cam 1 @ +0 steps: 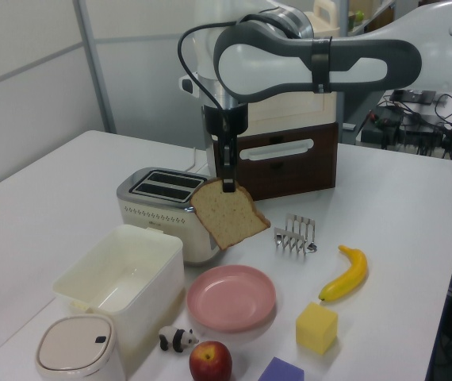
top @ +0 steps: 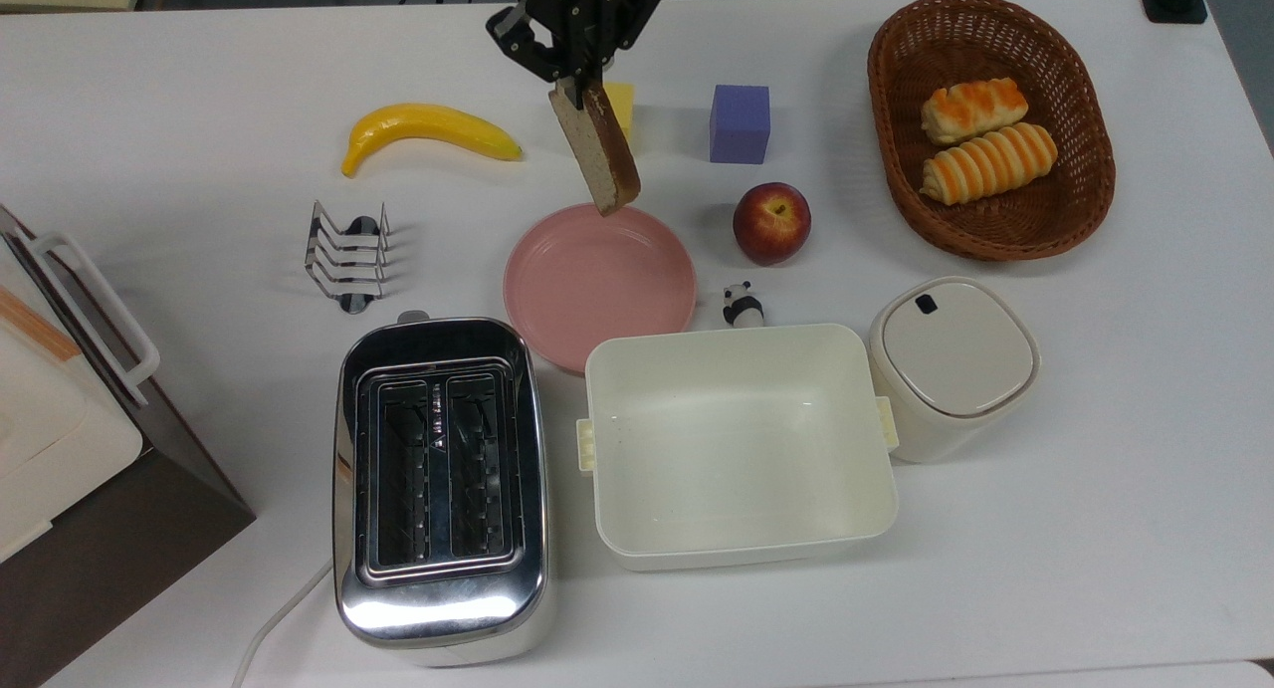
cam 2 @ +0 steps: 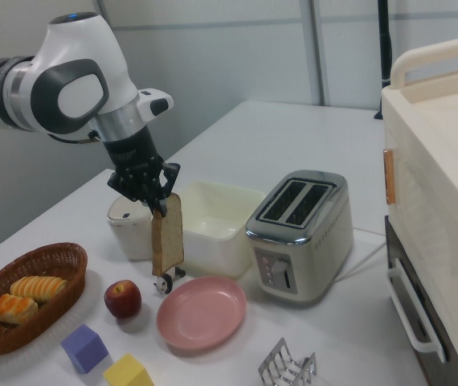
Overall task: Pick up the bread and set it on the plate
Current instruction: 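Carry the held toast slice over the pink plate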
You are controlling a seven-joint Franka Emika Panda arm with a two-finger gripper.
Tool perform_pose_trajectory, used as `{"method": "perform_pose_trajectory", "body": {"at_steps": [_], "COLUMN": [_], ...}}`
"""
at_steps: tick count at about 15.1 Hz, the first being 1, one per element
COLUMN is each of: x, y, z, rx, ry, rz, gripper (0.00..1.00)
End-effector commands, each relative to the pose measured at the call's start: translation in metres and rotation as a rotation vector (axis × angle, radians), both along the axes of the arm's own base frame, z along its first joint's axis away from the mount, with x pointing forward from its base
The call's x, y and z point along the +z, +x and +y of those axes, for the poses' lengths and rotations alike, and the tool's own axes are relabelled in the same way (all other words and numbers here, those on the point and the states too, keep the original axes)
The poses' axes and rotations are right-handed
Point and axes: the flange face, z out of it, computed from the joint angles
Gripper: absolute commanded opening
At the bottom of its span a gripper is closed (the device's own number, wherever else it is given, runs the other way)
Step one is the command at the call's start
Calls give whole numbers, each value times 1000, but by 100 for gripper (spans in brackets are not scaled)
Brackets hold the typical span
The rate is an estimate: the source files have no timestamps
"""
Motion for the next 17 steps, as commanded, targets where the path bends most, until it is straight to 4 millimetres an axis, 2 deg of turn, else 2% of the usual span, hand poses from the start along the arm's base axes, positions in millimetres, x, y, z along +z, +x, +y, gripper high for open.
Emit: {"method": "perform_pose_trajectory", "body": {"at_steps": [1, 3, 6, 17], "x": [-4, -3, -11, -11], "y": [4, 4, 8, 9], "z": [11, 25, 27, 27], "rx": [16, 22, 22, 23], "ry": [-1, 5, -7, -12], "rz": [-28, -45, -33, -35], "gripper": [0, 0, 0, 0]}}
